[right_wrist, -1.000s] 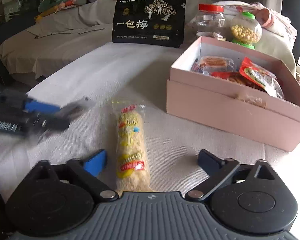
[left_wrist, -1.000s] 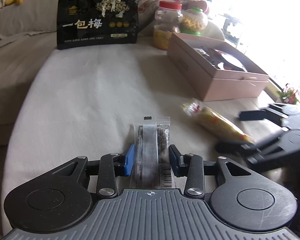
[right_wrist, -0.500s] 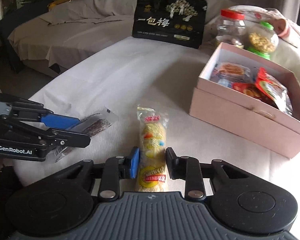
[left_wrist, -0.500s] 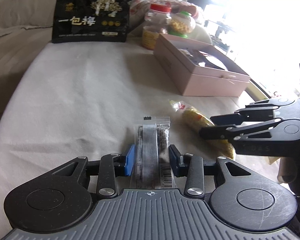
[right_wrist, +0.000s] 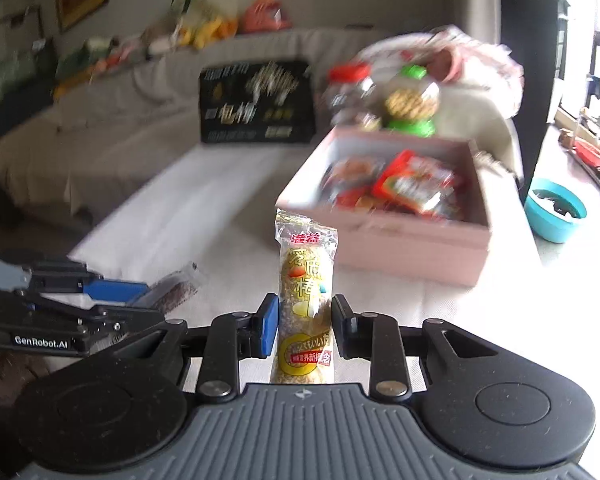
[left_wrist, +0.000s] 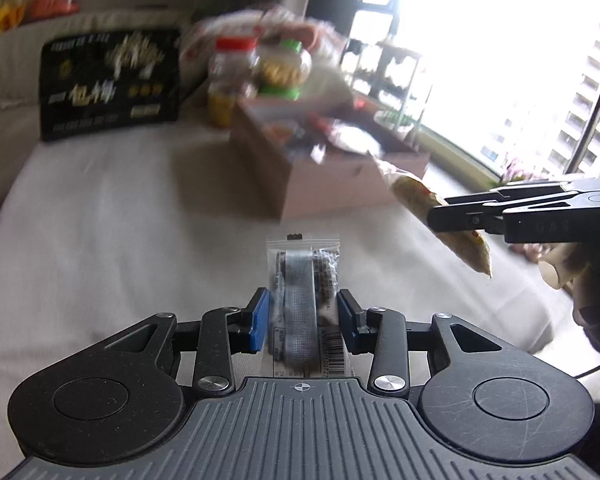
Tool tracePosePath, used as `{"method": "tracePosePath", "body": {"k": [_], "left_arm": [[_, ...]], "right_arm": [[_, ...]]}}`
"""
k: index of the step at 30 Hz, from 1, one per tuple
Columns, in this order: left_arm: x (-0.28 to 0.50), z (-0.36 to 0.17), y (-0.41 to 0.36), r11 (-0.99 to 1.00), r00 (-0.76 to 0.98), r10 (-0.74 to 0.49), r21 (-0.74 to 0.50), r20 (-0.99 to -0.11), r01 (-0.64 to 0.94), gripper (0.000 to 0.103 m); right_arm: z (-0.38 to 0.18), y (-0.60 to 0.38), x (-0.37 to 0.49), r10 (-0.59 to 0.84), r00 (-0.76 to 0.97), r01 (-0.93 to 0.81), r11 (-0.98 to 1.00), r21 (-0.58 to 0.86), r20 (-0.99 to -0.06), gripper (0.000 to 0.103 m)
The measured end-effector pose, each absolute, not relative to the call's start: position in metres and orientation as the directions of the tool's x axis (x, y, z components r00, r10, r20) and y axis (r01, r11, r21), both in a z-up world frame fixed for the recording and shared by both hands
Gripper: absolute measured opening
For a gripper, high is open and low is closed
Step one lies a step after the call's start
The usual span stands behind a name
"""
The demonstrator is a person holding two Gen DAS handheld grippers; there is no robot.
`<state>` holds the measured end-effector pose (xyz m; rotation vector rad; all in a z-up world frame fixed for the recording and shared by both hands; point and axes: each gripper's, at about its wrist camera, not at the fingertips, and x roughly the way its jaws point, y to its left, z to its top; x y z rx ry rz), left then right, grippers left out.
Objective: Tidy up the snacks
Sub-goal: 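Carry the clear packet and yellow snack stick with both tools over the pink box, then open both tools over the pink box to drop the two snacks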
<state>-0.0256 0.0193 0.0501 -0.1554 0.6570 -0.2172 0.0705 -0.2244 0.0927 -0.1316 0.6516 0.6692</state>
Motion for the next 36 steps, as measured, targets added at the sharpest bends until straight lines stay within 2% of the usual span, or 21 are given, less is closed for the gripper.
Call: {"method": "tracePosePath", "body": {"k": [3, 6, 9, 12, 15, 17, 19, 21, 23, 28, 34, 36], "left_arm": [[-0.017, 0.079, 0.017, 0.961, 0.808, -0.268, -0.203, -0.525, 0.187, 0.041], [0.005, 0.113, 0.012, 0.967, 0.846, -0.253, -0.139, -0.469, 0.212, 0.041], [0.047, 0.141, 0.008, 0.967, 0.872, -0.255, -0.14, -0.418, 0.215, 0.041], [0.103, 0.15, 0.004, 0.949, 0.862, -0.293, -0.235, -0.413, 0.21, 0.041], [0.157, 0.133, -0.003, 0.927, 0.854, -0.307, -0.337, -0.419, 0.168, 0.042], [0.189, 0.11, -0.006, 0.91, 0.82, -0.333, -0.388, -0.466, 0.149, 0.043], [0.211, 0.087, -0.01, 0.913, 0.78, -0.34, -0.385, -0.525, 0.139, 0.045], [0.217, 0.074, -0.008, 0.921, 0.787, -0.3, -0.378, -0.538, 0.093, 0.045], [0.214, 0.074, 0.0, 0.92, 0.802, -0.277, -0.387, -0.529, 0.062, 0.045], [0.192, 0.088, 0.005, 0.946, 0.827, -0.202, -0.323, -0.524, 0.027, 0.045], [0.138, 0.084, 0.001, 0.968, 0.813, -0.158, -0.249, -0.56, 0.017, 0.046], [0.117, 0.08, 0.001, 0.969, 0.808, -0.161, -0.245, -0.567, 0.021, 0.046]], "right_arm": [[0.125, -0.241, 0.076, 0.547, 0.659, -0.591, 0.801, 0.095, -0.515, 0.028], [0.159, -0.253, 0.094, 0.534, 0.722, -0.561, 0.824, 0.079, -0.439, 0.028], [0.183, -0.252, 0.127, 0.503, 0.764, -0.528, 0.847, 0.056, -0.403, 0.028], [0.189, -0.239, 0.175, 0.491, 0.756, -0.505, 0.858, 0.091, -0.434, 0.028], [0.177, -0.221, 0.222, 0.483, 0.724, -0.487, 0.864, 0.129, -0.493, 0.028], [0.161, -0.209, 0.248, 0.472, 0.695, -0.474, 0.868, 0.147, -0.542, 0.028], [0.141, -0.198, 0.27, 0.476, 0.652, -0.475, 0.863, 0.171, -0.591, 0.029], [0.127, -0.191, 0.28, 0.452, 0.648, -0.443, 0.878, 0.179, -0.613, 0.035], [0.118, -0.19, 0.28, 0.458, 0.647, -0.439, 0.877, 0.193, -0.609, 0.056], [0.112, -0.191, 0.258, 0.436, 0.685, -0.429, 0.889, 0.161, -0.584, 0.062], [0.103, -0.197, 0.191, 0.4, 0.747, -0.418, 0.904, 0.093, -0.531, 0.081], [0.093, -0.201, 0.169, 0.391, 0.75, -0.407, 0.909, 0.093, -0.534, 0.083]]}}
